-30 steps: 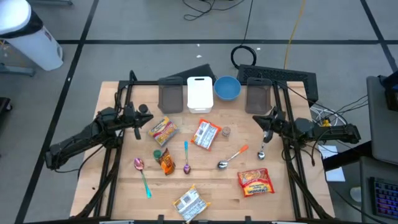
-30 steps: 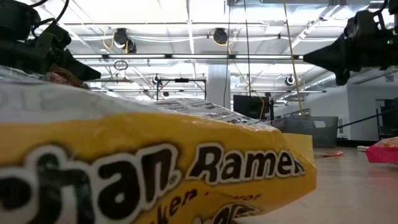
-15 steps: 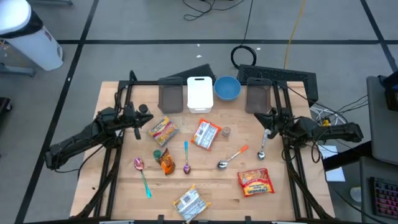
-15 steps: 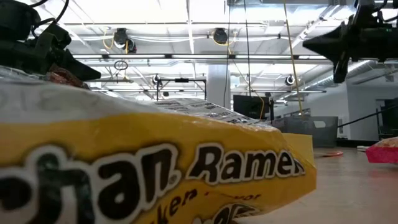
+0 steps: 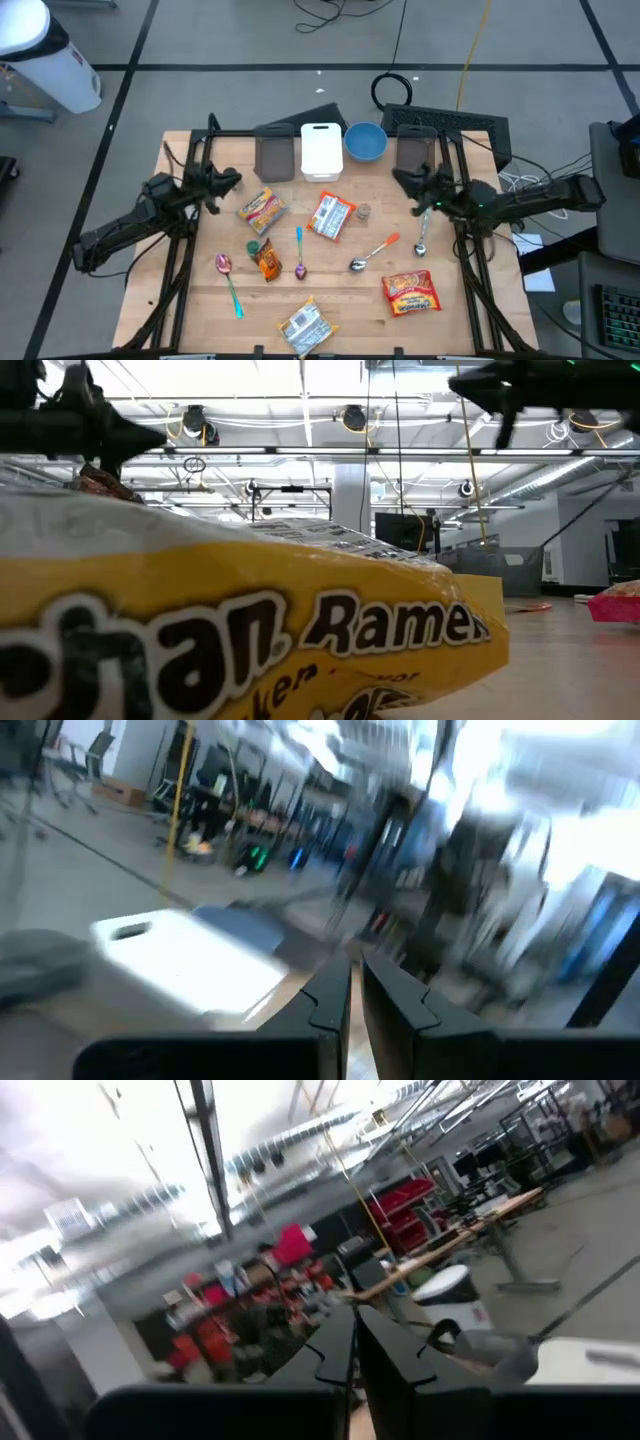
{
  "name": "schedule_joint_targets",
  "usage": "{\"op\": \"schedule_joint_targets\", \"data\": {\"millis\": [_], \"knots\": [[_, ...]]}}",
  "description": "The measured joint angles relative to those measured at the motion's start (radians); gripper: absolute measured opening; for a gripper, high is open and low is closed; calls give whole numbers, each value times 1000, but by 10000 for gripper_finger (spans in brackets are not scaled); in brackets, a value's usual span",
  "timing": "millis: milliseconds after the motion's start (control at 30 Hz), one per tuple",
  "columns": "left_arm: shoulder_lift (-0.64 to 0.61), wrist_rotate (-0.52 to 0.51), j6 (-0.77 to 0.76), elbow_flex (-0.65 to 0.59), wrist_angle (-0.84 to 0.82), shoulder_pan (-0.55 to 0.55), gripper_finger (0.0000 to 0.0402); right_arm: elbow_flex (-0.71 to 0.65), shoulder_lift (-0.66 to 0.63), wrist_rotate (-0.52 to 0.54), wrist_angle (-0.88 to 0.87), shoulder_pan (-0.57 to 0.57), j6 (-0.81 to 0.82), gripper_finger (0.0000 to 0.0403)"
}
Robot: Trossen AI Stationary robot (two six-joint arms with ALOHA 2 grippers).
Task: Pick & Place Food Item
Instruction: Put the black spice bottle into the right black bin
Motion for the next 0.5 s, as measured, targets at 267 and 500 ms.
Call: {"op": "schedule_joint_targets", "data": {"millis": [267,500], "knots": [[0,-73,-273,0,271,0,33,232,305,-4,-2,-33,-143,29],[2,-108,-342,0,458,0,33,316,416,-174,-15,-111,-50,31]]}}
